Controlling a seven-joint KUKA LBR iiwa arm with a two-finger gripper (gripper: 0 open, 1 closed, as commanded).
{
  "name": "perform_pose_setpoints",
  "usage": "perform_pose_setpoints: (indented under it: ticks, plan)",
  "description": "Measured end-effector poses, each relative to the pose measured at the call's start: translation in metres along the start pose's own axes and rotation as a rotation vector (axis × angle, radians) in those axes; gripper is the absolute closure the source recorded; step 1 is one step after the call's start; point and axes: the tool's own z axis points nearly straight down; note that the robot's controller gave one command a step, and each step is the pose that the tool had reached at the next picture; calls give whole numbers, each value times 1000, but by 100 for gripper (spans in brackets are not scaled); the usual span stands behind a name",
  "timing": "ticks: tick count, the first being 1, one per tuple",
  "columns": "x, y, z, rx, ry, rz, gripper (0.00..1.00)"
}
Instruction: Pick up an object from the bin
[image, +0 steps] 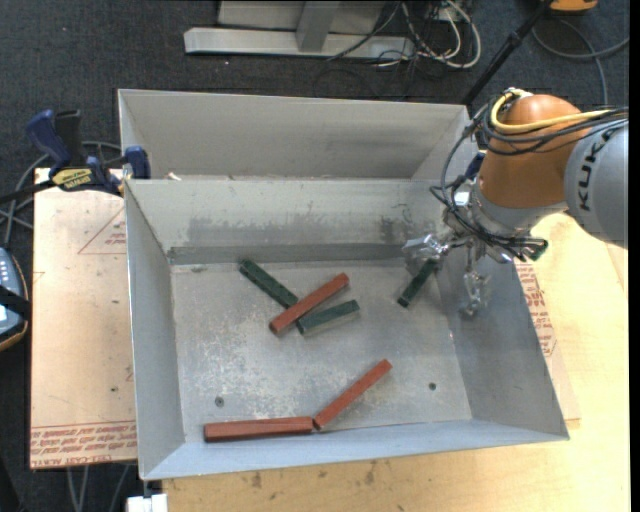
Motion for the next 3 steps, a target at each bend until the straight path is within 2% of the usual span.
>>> perform_pose_setpoints:
  ticks: [1, 2, 3]
  plan:
    - [-3, 2, 29, -11, -8, -22, 0]
    - [-8, 4, 28, -6, -5, -22, 0]
    - [-6, 3, 29, -5, -2, -20, 100]
